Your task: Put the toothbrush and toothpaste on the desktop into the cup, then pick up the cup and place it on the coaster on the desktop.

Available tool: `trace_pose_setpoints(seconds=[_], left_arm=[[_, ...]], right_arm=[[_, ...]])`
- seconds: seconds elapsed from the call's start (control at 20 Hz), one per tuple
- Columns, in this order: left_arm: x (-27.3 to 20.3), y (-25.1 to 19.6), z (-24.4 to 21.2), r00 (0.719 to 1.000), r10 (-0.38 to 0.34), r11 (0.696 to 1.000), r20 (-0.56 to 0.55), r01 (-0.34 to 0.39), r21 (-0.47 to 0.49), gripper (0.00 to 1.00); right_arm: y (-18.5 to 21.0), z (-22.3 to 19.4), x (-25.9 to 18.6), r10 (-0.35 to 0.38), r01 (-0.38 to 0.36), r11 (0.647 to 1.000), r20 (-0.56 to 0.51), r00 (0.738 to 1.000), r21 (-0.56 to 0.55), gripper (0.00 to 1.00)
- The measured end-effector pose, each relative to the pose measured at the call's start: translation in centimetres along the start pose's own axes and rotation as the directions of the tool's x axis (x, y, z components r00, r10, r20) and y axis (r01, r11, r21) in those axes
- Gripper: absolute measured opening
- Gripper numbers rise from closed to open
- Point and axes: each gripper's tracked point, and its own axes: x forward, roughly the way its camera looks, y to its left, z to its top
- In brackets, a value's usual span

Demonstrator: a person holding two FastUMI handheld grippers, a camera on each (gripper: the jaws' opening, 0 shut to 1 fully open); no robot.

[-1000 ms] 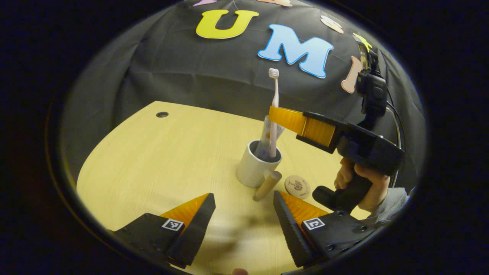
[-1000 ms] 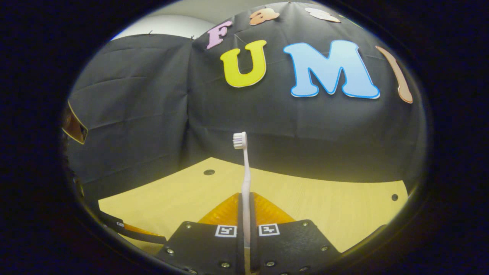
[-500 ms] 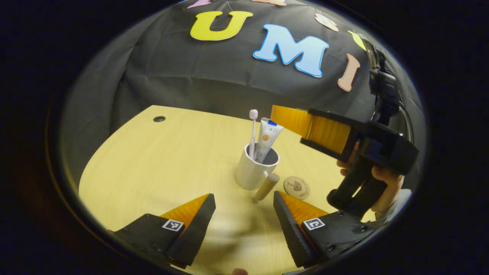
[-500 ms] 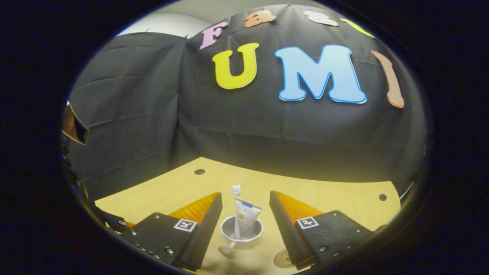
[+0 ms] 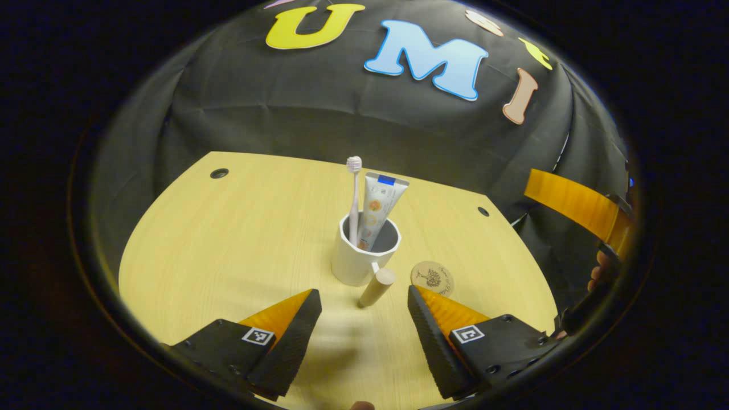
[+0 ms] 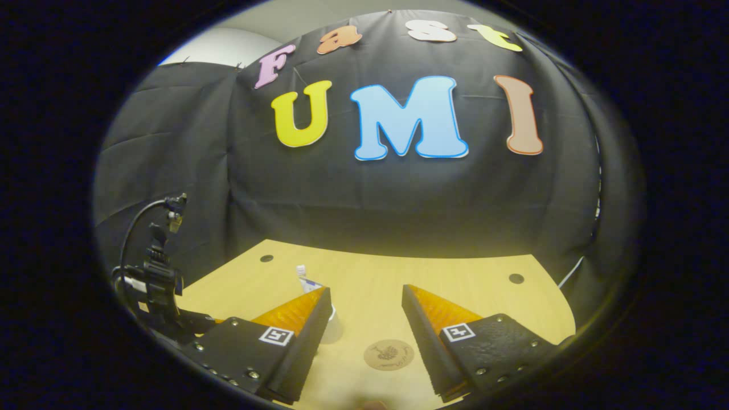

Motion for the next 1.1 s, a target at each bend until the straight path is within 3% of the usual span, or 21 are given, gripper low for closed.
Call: trace_pose_setpoints(seconds=[0.1,0.35,0.55,0.7,0.8,0.85,0.9,0.95,1.1], left_arm=[[1.0,-1.0,0.0,0.999,-0.007,1.0,-0.044,0.007,0.0,0.95],[4.0,-1.3,0.8,0.989,0.02,0.995,-0.149,-0.034,-0.092,0.96],[6.3,-0.3,0.8,0.953,0.061,0.986,-0.298,-0.104,-0.13,0.96],[7.3,0.3,0.3,0.922,0.09,0.985,-0.376,-0.138,-0.102,0.91],[7.8,0.7,-0.1,0.9,0.095,0.986,-0.426,-0.144,-0.084,0.94],[8.1,0.8,-0.5,0.892,0.1,0.986,-0.44,-0.147,-0.075,0.88],[8.5,0.9,-0.6,0.883,0.11,0.986,-0.457,-0.155,-0.063,0.92],[9.0,1.2,-0.9,0.876,0.126,0.985,-0.466,-0.166,-0.044,0.82],[9.8,1.0,-1.4,0.861,0.141,0.983,-0.488,-0.18,-0.034,0.71]], right_arm=[[-2.3,-0.7,-1.6,-0.045,0.046,0.998,-0.014,0.999,0.031,0.76],[-4.9,-2.9,-4.1,-0.082,0.086,0.994,-0.061,0.995,0.067,0.8],[-6.6,-4.6,-5.1,-0.092,0.102,0.99,-0.102,0.991,0.094,0.8],[-7.3,-5.1,-5.2,-0.1,0.111,0.989,-0.113,0.989,0.096,0.8],[-7.4,-5.4,-5.1,-0.092,0.105,0.989,-0.121,0.988,0.106,0.8],[-7.5,-5.5,-5.1,-0.09,0.104,0.989,-0.123,0.988,0.11,0.8],[-7.7,-5.7,-5.0,-0.09,0.104,0.988,-0.127,0.988,0.112,0.8],[-7.9,-5.9,-4.9,-0.089,0.105,0.987,-0.132,0.987,0.119,0.8],[-8.5,-6.3,-5.0,-0.092,0.111,0.984,-0.138,0.986,0.141,0.8]])
